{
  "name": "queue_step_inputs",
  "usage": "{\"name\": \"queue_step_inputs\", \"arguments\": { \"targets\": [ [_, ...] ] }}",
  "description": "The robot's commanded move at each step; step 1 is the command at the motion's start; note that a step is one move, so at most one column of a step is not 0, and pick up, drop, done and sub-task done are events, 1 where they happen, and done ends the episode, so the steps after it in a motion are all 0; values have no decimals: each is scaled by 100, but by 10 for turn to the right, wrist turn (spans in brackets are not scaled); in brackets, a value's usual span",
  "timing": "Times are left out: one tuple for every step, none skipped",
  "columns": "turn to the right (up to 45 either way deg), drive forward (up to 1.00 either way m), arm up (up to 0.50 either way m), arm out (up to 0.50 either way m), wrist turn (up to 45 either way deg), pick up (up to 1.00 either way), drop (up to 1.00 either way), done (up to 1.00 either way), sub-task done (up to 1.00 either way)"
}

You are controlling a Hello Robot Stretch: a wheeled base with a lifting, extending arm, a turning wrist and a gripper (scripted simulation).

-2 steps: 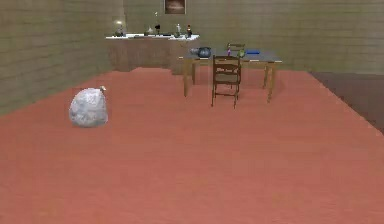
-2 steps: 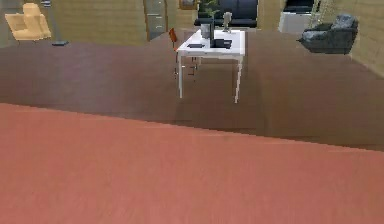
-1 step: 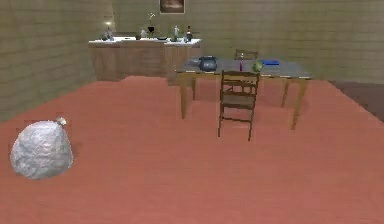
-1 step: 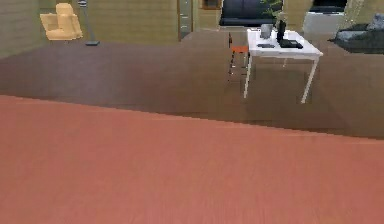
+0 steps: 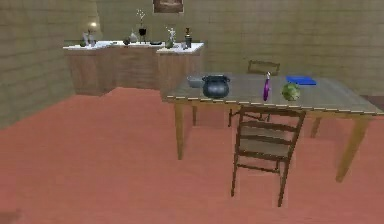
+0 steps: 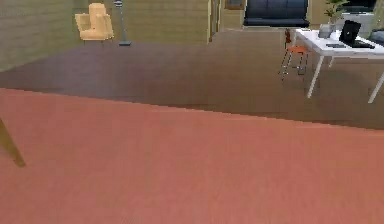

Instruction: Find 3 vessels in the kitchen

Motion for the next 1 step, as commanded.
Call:
{"name": "queue_step_inputs", "arguments": {
  "targets": [
    [0, 95, 0, 0, 0, 0, 0, 0, 0]
  ]
}}
